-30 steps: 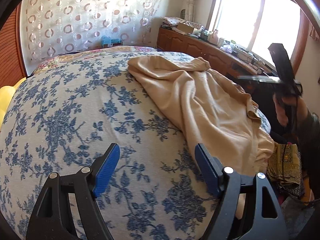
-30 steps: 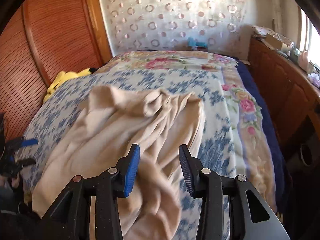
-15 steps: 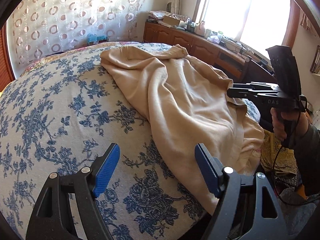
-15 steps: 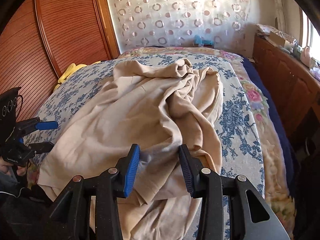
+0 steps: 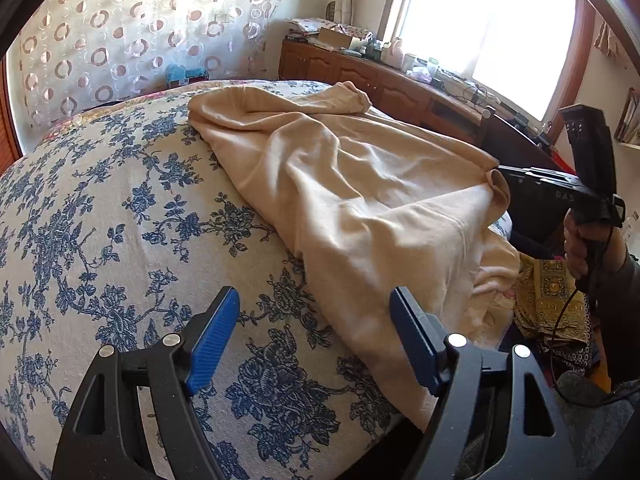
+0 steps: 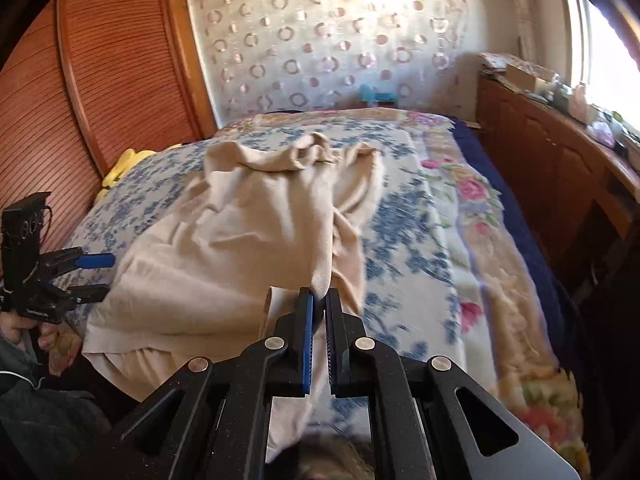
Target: Fold small clothes
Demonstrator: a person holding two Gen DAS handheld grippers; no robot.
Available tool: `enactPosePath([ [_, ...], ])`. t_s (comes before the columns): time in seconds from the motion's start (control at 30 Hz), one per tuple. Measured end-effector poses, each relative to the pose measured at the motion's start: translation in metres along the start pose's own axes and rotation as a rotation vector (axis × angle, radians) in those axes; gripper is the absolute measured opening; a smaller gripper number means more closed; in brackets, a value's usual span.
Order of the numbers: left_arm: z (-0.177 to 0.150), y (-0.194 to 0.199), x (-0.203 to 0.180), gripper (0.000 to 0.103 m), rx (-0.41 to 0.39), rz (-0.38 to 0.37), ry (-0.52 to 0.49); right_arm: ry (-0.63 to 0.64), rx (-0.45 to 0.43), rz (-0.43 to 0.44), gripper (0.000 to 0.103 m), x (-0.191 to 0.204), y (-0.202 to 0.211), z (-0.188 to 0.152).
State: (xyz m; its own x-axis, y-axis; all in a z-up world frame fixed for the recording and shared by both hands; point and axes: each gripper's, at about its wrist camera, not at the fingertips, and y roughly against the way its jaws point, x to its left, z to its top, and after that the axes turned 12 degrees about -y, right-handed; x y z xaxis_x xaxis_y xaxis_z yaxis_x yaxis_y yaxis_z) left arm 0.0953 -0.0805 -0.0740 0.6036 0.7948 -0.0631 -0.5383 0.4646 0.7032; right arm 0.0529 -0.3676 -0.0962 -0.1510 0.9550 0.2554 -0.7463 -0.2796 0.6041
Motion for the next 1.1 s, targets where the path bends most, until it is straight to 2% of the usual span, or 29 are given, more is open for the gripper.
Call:
enactPosePath([
  [0.07, 0.0, 0.001, -0.003, 0.078, 0.003, -0.002, -0.005, -0.005, 0.002, -0.059, 0.01, -0.001, -0.004, -0.002],
  [0.1, 0.0, 0.001, -0.004, 0.078, 0.003, -0.004, -0.007, -0.01, -0.007, -0.068, 0.018, -0.001, -0.005, -0.002],
  [0.13, 0.0, 0.002, -0.006, 0.078, 0.003, -0.005, -0.009, -0.017, -0.017, -0.058, 0.028, -0.001, -0.005, -0.002],
  [0.23, -0.001, 0.004, -0.009, 0.078, 0.001, -0.008, -0.011, -0.048, -0.049, -0.021, 0.048, 0.003, -0.007, 0.001],
  [0.3, -0.004, 0.005, -0.013, 0.078, -0.001, -0.018, -0.015, -0.05, -0.038, -0.002, 0.05, 0.003, -0.016, 0.002],
  [0.33, -0.004, 0.005, -0.014, 0.078, -0.001, -0.026, -0.018, -0.051, -0.027, -0.005, 0.05, 0.001, -0.022, 0.0],
  [0.5, -0.009, 0.003, -0.025, 0.064, 0.018, -0.065, -0.036, -0.047, 0.021, 0.031, 0.05, -0.006, -0.048, 0.001],
  [0.6, -0.011, 0.001, -0.031, 0.063, 0.031, -0.069, -0.05, -0.054, 0.028, 0.074, 0.05, -0.007, -0.054, 0.001],
  [0.67, -0.013, 0.001, -0.033, 0.059, 0.031, -0.066, -0.057, -0.048, 0.023, 0.109, 0.033, -0.007, -0.052, 0.004],
  [0.7, -0.013, 0.001, -0.034, 0.05, 0.031, -0.063, -0.061, -0.04, 0.023, 0.122, 0.016, -0.006, -0.051, 0.004],
  [0.73, -0.013, 0.001, -0.035, 0.043, 0.032, -0.063, -0.063, -0.029, 0.024, 0.134, 0.008, -0.003, -0.048, 0.003],
  [0.77, -0.013, 0.001, -0.035, 0.026, 0.033, -0.071, -0.063, -0.021, 0.017, 0.138, 0.008, -0.002, -0.043, 0.003],
  [0.8, -0.013, 0.001, -0.036, 0.015, 0.03, -0.08, -0.063, -0.015, 0.011, 0.144, 0.007, -0.001, -0.038, 0.004],
  [0.83, -0.012, 0.003, -0.036, 0.01, 0.019, -0.078, -0.065, -0.012, 0.003, 0.148, 0.007, 0.0, -0.032, 0.005],
  [0.9, -0.01, 0.012, -0.035, 0.007, -0.013, -0.071, -0.066, -0.007, -0.015, 0.152, 0.006, 0.002, -0.019, 0.009],
  [1.1, -0.001, 0.05, -0.029, 0.006, -0.105, -0.092, -0.048, 0.027, -0.028, 0.169, 0.006, 0.013, 0.026, 0.015],
])
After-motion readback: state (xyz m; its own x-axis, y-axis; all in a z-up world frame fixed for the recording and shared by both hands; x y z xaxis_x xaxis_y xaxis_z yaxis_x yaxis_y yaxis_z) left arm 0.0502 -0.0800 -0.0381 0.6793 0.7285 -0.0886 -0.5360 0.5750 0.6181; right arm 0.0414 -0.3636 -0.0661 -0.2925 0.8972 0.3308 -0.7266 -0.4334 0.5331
